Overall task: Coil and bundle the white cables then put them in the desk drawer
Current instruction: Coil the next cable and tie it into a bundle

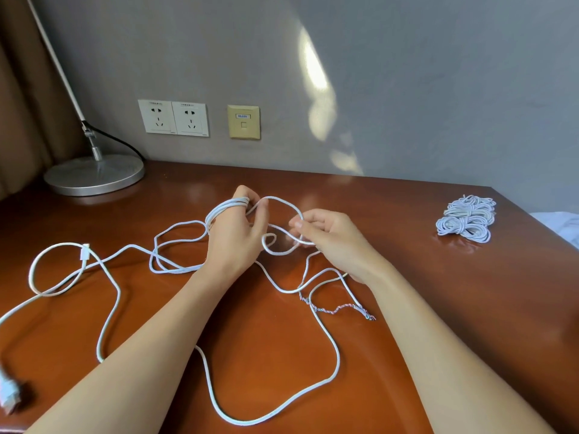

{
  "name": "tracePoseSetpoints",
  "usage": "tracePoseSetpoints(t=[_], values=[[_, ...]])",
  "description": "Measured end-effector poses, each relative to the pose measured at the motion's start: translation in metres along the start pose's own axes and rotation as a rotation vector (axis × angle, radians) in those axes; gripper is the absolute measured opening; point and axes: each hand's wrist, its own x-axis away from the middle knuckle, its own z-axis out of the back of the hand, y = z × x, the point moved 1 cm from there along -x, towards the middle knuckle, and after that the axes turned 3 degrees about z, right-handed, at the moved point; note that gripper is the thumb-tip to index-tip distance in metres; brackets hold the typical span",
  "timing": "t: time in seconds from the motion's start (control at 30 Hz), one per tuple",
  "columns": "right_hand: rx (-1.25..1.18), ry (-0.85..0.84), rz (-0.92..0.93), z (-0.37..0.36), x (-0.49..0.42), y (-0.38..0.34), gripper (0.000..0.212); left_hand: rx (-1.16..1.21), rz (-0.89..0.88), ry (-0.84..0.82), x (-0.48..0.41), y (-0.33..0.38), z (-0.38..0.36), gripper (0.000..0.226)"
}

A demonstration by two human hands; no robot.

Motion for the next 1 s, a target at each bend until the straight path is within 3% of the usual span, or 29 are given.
tracePoseSetpoints(t=[0.23,0.4,0.67,1.0], values=[[-0.060,0.343,0.072,0.007,-0.007,0.012,0.015,0.029,0.015,-0.127,0.004,0.001,-0.007,0.027],[-0.223,0.300,0.146,0.004,-0.007,0.006,0.025,0.050,0.091,-0.148,0.002,-0.001,-0.008,0.040],[-0.282,0.341,0.108,0.007,-0.005,0.005,0.020,0.083,0.164,-0.172,0.001,0.000,-0.008,0.044],[0.210,0.398,0.228,0.005,-0.006,0.015,0.013,0.161,0.253,-0.153,-0.003,0.003,-0.006,0.051]])
